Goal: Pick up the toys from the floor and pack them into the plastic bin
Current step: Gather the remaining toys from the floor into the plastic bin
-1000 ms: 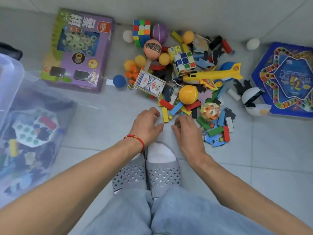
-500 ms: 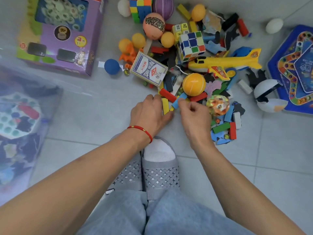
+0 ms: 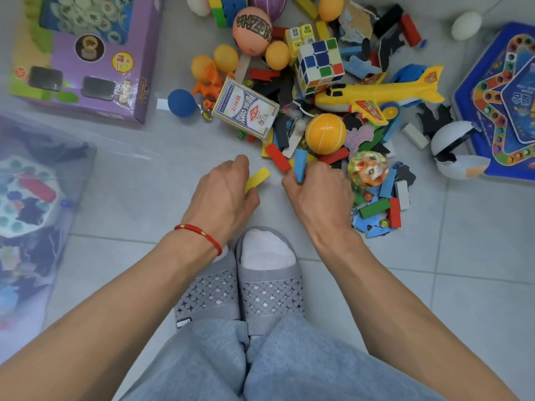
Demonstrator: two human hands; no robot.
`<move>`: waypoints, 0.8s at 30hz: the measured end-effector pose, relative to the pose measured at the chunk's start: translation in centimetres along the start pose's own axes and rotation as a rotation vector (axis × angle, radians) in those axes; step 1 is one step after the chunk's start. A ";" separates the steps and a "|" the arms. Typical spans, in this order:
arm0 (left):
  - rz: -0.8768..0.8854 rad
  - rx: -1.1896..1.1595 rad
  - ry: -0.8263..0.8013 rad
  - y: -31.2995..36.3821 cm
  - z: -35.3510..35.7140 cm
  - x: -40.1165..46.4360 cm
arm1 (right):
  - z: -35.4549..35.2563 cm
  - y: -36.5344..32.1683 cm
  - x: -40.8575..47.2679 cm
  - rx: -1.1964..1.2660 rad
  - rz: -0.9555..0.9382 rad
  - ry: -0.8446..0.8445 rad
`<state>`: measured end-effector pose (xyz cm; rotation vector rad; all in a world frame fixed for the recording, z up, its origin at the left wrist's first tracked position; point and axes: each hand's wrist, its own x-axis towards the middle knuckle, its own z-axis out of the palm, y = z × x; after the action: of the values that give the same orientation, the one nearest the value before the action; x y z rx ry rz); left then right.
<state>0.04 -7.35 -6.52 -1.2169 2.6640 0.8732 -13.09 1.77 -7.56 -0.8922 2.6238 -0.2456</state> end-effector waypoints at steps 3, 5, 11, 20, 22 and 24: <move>0.048 -0.116 0.032 -0.3 -0.6 0.0 | -0.5 1.5 -1.1 0.225 -0.009 -0.058; 0.114 -0.133 0.026 -0.4 -0.6 0.3 | -1.6 2.9 -2.3 0.692 0.152 -0.187; 0.338 0.044 0.029 -0.3 0.2 1.4 | -4.8 7.5 -5.6 1.685 0.271 -0.614; 0.005 -0.128 0.018 1.6 1.3 2.0 | -5.9 3.8 -1.0 1.113 0.160 -0.324; -0.052 -0.058 0.024 1.9 1.8 2.3 | -4.3 3.7 -0.9 0.668 0.051 -0.095; -0.090 0.018 0.036 2.1 2.0 2.8 | -2.8 4.0 -1.5 0.342 -0.014 0.064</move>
<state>-3.67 -7.02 -8.01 -1.3493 2.6155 0.8205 -15.32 5.97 -5.70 -0.7947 2.5238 -0.7119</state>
